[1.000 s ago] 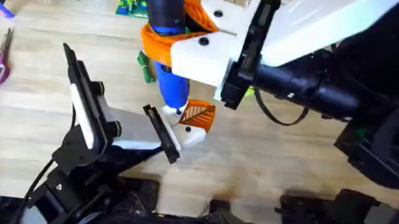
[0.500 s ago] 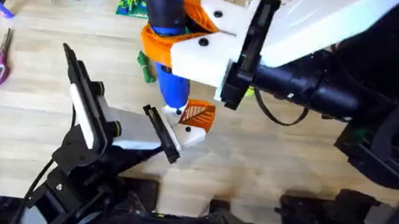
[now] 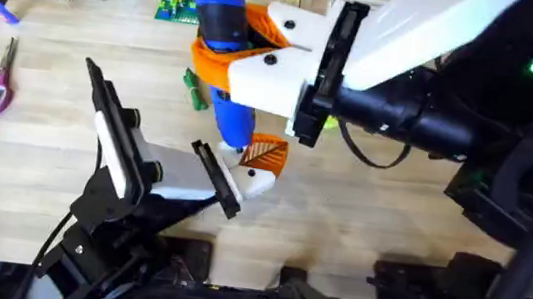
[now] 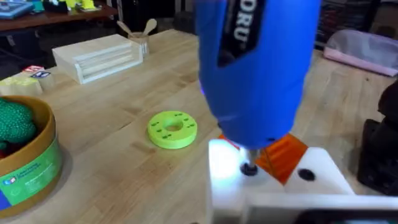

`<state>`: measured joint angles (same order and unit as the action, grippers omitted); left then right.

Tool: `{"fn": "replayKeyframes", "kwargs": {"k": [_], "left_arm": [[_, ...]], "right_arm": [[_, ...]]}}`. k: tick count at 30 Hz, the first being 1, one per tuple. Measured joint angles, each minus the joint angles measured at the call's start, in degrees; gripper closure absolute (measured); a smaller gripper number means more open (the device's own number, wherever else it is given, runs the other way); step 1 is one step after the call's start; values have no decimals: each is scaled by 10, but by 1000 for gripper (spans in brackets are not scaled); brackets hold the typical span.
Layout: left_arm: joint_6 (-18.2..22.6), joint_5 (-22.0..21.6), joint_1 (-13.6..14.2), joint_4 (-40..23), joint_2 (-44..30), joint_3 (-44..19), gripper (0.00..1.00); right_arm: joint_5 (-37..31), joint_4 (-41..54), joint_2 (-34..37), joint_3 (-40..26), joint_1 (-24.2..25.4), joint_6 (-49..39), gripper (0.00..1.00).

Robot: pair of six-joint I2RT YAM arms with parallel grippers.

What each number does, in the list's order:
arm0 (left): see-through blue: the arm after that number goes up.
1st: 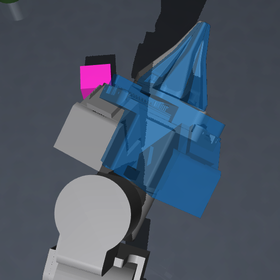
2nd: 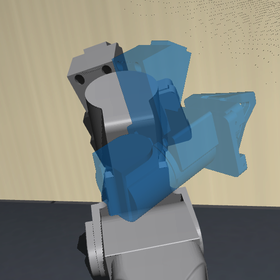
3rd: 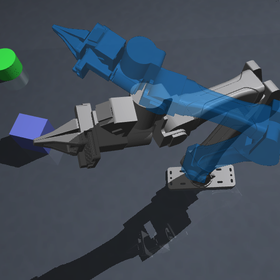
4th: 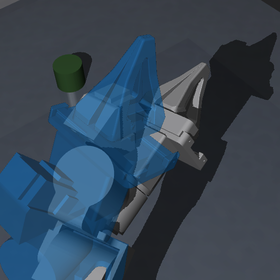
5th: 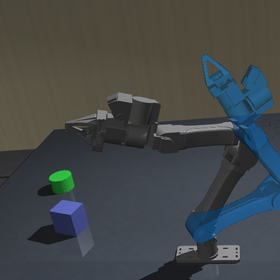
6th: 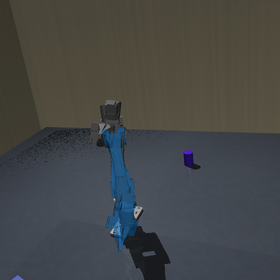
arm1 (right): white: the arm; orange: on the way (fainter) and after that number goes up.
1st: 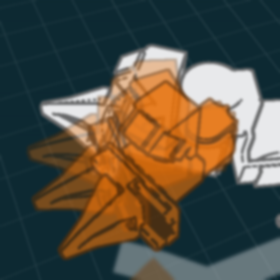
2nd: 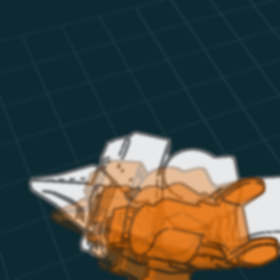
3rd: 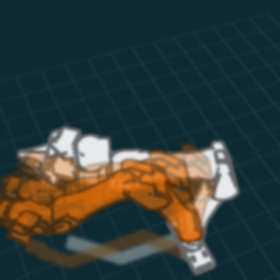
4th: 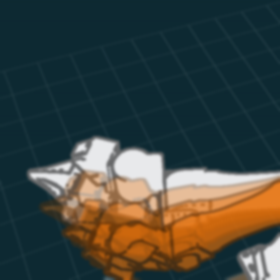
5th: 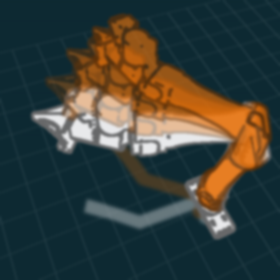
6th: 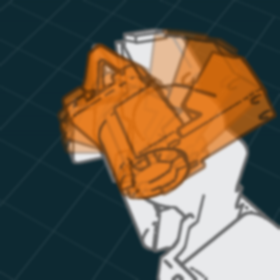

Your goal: Pick up the gripper from the table and insert it into the empty holder that is missing its gripper. Then pick up a screw, insert it into the mounting hole, and use the screwdriver to tighten it. Finally, clean up the table by picking up the vegetable and placing it into the bucket.

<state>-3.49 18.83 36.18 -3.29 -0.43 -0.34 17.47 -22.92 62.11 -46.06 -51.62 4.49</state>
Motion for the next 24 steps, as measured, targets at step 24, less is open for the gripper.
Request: {"fn": "replayKeyframes", "kwargs": {"k": [24], "left_arm": [[0, 0, 0, 1, 0, 0, 991]], "right_arm": [[-43, 25, 9, 2, 154, -303, 966]]}}
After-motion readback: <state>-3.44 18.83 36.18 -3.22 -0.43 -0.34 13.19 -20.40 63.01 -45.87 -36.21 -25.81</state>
